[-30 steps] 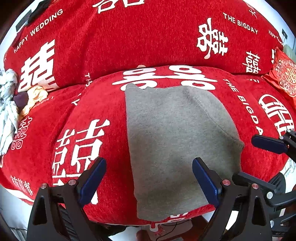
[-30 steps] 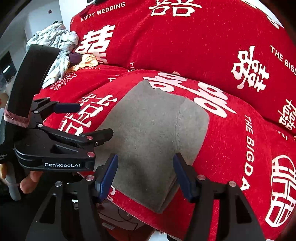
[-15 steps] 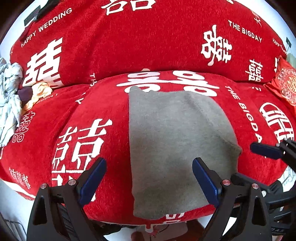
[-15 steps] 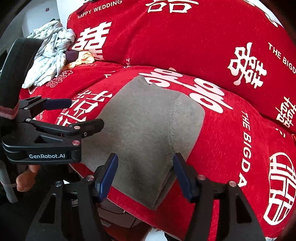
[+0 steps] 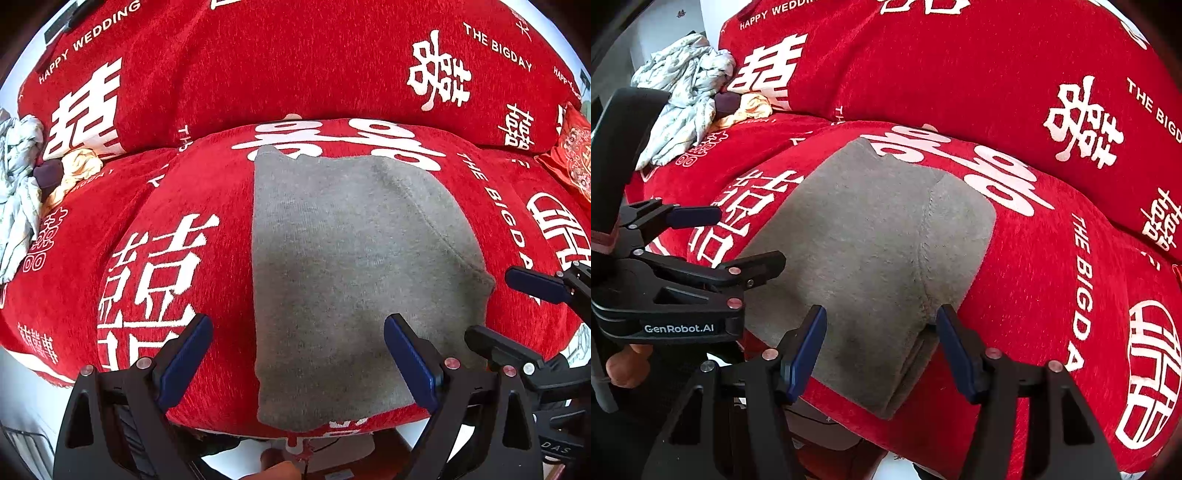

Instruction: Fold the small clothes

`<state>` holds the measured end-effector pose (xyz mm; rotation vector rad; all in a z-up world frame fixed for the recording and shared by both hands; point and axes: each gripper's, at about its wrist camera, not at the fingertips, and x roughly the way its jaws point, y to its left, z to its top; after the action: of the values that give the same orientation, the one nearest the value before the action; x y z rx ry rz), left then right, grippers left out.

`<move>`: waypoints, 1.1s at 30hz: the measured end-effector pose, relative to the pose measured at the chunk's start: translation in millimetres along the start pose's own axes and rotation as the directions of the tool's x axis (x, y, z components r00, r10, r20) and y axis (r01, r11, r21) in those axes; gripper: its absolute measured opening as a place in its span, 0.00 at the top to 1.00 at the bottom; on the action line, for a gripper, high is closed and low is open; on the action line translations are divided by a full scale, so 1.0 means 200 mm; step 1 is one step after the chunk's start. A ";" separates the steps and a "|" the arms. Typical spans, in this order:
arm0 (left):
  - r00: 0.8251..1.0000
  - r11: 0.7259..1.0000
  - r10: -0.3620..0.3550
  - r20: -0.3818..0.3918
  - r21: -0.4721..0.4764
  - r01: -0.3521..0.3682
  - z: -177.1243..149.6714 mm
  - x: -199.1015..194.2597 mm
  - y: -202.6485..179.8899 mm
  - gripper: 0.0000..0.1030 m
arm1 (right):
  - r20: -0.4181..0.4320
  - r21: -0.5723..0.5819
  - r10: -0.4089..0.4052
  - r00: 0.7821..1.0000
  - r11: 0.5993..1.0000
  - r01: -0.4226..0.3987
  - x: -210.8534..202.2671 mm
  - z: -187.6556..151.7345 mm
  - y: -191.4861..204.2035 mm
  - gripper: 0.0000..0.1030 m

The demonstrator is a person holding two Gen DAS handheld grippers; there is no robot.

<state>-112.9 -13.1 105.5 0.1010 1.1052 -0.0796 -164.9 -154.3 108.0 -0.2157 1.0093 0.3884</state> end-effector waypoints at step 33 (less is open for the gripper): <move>0.994 0.997 0.072 -0.083 0.015 -0.071 0.03 0.11 -0.09 0.08 | 0.007 0.018 0.059 0.998 0.998 -0.059 0.08 0.01 -0.08 0.36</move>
<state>-99.1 -31.8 87.9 0.1561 1.1838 -0.0183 -149.6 -165.8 95.4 -0.1684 1.0139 0.4332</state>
